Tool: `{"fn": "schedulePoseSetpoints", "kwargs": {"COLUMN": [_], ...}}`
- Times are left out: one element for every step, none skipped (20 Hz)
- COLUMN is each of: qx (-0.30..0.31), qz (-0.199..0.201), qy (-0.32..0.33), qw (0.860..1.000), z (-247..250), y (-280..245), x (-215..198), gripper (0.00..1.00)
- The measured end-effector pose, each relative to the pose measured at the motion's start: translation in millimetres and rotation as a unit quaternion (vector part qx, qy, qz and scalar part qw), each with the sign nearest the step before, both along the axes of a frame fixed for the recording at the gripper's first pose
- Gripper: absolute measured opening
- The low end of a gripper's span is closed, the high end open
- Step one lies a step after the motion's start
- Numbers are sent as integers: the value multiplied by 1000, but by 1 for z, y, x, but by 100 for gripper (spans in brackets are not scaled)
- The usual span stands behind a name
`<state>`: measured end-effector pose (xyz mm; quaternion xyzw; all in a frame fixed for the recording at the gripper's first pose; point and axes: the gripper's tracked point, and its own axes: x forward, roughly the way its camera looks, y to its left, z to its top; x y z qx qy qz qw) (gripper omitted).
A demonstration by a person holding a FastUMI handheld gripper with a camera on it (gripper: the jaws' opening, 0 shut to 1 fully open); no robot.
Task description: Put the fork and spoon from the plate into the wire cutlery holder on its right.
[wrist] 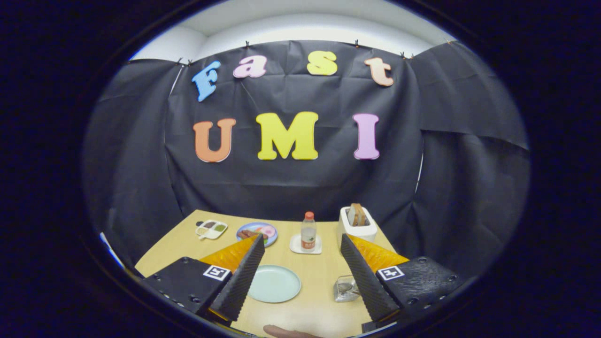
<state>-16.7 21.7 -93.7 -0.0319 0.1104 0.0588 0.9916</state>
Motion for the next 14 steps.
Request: {"fn": "schedulePoseSetpoints", "kwargs": {"qx": [-6, -10, -12, -11, -8, -3, 2, 9, 16, 20, 19, 16, 16, 17], "qz": [-4, -7, -7, -4, 2, 4, 3, 3, 4, 5, 1, -1, 0, -1], "qy": [-18, -33, -43, -51, -58, -64, -65, -63, -62, -62, -63, -61, -59, -58], "qw": [1000, 999, 999, 999, 998, 998, 998, 998, 998, 998, 998, 998, 998, 998], "z": [9, 15, 20, 24, 29, 31, 31, 28, 29, 29, 30, 27, 26, 26], "y": [-3, -5, -4, -2, 1, 1, 0, 0, 0, -2, -4, -7, -7, -7], "x": [-3, -7, -12, -17, -23, -27, -29, -31, -33, -33, -31, -30, -30, -30], "gripper": [98, 98, 98, 98, 98, 98, 97, 96, 96, 96, 96, 96, 96, 96]}}
